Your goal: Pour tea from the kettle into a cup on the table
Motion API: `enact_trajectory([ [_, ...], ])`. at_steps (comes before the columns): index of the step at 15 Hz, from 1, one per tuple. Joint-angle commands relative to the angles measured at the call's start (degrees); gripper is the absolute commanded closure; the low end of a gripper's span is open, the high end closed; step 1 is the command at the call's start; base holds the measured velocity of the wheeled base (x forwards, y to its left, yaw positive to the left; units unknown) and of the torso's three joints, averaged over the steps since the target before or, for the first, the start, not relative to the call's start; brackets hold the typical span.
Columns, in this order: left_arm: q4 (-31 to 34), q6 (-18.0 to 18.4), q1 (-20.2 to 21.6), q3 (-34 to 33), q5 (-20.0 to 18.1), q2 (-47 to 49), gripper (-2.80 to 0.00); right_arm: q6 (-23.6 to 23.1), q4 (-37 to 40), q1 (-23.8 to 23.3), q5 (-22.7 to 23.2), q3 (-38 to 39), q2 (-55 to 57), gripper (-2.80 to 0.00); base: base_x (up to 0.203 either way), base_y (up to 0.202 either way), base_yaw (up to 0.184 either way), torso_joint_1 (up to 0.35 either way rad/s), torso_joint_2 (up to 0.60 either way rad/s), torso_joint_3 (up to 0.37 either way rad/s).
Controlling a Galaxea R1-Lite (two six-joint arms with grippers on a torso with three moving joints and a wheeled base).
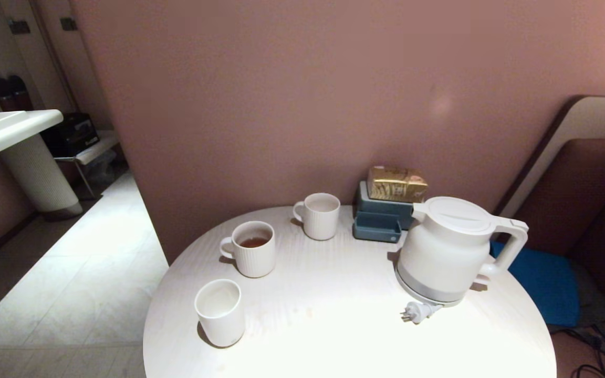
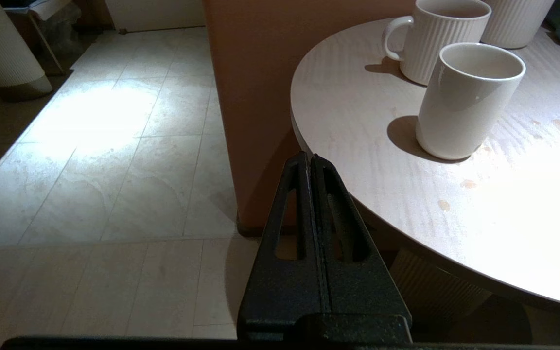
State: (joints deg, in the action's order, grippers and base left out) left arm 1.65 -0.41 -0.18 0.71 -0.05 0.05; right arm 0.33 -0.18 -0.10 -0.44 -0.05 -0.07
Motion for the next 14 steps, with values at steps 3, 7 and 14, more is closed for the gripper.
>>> enact_trajectory([
  [3,-0.1,0.0,0.0,0.0,0.0,0.0,0.0,0.0,0.0,0.0,0.0,0.0,0.1,0.0,0.0,0.0,0.0,0.0,0.0,0.0],
  [7,0.0,0.0,0.0,0.0,0.0,0.0,0.0,0.0,0.0,0.0,0.0,0.0,0.1,0.0,0.0,0.0,0.0,0.0,0.0,0.0],
  [14,-0.1,0.0,0.0,0.0,0.0,0.0,0.0,0.0,-0.1,0.0,0.0,0.0,0.1,0.0,0.0,0.0,0.0,0.113,-0.22,-0.106],
])
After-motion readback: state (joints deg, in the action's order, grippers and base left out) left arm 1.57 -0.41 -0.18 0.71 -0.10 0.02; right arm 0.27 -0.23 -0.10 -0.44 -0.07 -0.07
